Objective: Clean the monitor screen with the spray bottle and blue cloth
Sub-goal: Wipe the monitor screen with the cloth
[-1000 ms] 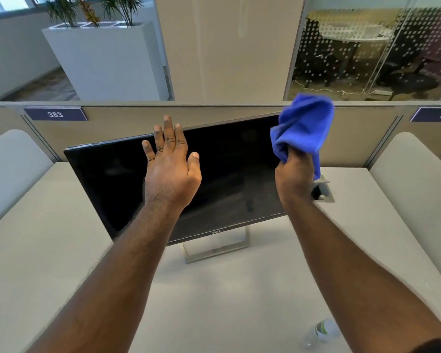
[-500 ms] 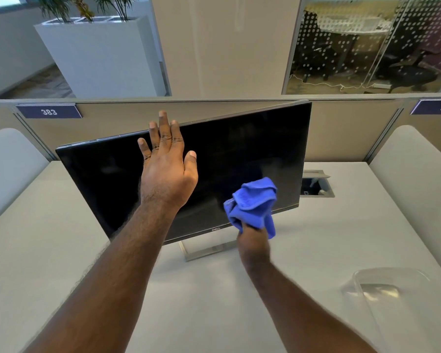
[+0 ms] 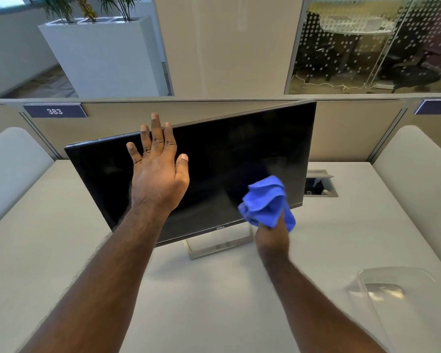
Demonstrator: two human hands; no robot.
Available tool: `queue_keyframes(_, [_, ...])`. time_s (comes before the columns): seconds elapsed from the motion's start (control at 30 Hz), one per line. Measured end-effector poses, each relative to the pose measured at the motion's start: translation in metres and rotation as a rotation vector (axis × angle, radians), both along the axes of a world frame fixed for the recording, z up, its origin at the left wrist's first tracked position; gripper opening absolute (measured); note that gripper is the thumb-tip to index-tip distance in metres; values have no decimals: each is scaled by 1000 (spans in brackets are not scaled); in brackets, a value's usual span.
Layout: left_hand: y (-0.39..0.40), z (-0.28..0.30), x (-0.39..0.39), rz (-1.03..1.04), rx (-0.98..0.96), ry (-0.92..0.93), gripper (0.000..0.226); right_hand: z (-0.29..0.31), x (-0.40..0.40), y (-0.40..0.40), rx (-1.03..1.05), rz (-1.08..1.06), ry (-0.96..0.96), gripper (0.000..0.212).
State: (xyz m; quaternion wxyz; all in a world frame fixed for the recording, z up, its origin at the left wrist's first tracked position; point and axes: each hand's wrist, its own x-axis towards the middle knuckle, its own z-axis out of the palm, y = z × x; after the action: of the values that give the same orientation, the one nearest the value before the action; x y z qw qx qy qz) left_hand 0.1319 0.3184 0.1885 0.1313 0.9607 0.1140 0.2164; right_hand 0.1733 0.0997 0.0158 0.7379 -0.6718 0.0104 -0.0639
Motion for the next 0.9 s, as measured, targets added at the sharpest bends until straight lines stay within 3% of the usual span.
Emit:
queue_keyframes(0.03, [3, 0, -2, 4, 6, -1, 66, 2, 7, -10, 2, 19, -28, 14])
queue_keyframes(0.17, [13, -1, -10, 14, 3, -9, 66, 18, 27, -37, 13, 14, -123, 27])
queue_keyframes(0.3, [21, -2, -16, 17, 6, -17, 67, 4, 16, -31, 46, -171, 99, 11])
queue_keyframes(0.43, [34, -5, -24, 45, 4, -11, 66, 13, 4, 5, -198, -36, 66, 13])
queue_keyframes(0.6, [52, -8, -34, 83, 0, -21, 68, 39, -9, 61, -130, 82, -116, 9])
queue_keyframes(0.67, [58, -9, -38, 97, -10, -31, 68, 40, -18, 85, -159, 116, -184, 22])
queue_keyframes(0.83, [73, -10, -47, 134, -24, -59, 69, 29, -40, 132, -464, 350, -450, 45])
queue_keyframes(0.9, [79, -11, -50, 144, -16, -62, 68, 20, -49, 153, -626, 371, -689, 47])
